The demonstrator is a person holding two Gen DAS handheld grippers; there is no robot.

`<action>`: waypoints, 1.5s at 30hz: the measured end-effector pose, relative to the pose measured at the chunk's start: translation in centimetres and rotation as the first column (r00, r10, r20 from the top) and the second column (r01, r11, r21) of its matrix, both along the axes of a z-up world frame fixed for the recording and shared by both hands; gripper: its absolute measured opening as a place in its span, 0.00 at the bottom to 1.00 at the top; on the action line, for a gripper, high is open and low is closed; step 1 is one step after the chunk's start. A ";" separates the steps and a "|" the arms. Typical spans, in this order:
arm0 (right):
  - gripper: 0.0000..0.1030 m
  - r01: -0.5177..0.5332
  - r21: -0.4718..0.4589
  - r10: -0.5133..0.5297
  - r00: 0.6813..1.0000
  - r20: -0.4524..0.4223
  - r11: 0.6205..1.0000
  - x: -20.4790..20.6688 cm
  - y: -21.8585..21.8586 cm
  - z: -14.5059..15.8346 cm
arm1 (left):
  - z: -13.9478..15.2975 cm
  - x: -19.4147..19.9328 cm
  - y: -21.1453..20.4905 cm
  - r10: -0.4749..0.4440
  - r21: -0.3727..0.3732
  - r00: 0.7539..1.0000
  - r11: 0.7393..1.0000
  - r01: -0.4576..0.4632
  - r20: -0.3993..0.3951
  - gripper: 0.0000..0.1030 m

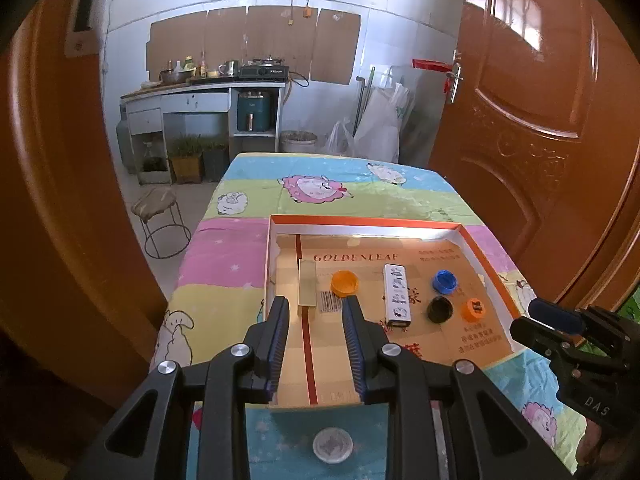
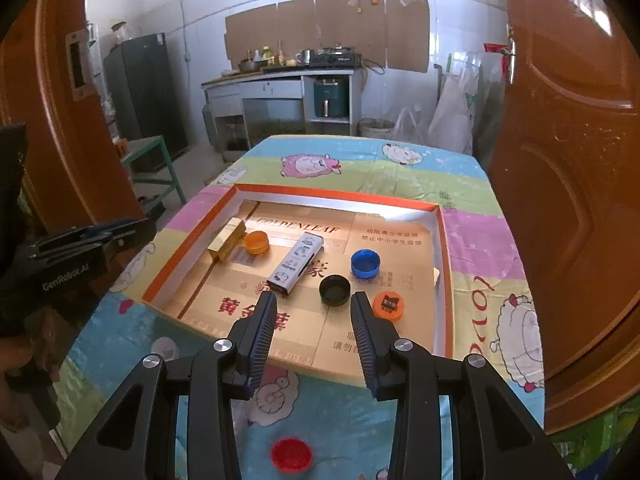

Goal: Organize rigid objects
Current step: 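Withdraw both tools from the tray toward the red and white caps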

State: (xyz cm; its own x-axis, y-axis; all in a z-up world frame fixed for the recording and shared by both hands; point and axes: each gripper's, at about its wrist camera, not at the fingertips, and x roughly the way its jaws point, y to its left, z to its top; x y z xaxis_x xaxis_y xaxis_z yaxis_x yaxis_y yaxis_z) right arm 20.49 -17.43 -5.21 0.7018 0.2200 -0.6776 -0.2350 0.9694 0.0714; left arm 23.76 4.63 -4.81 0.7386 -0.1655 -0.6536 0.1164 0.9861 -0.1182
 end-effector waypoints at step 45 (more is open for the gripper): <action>0.49 0.047 -0.010 -0.047 0.999 -0.002 0.999 -10.3 -0.6 -0.4 | 0.2 -9.9 0.4 -0.023 0.016 1.000 1.000 0.022 0.016 0.27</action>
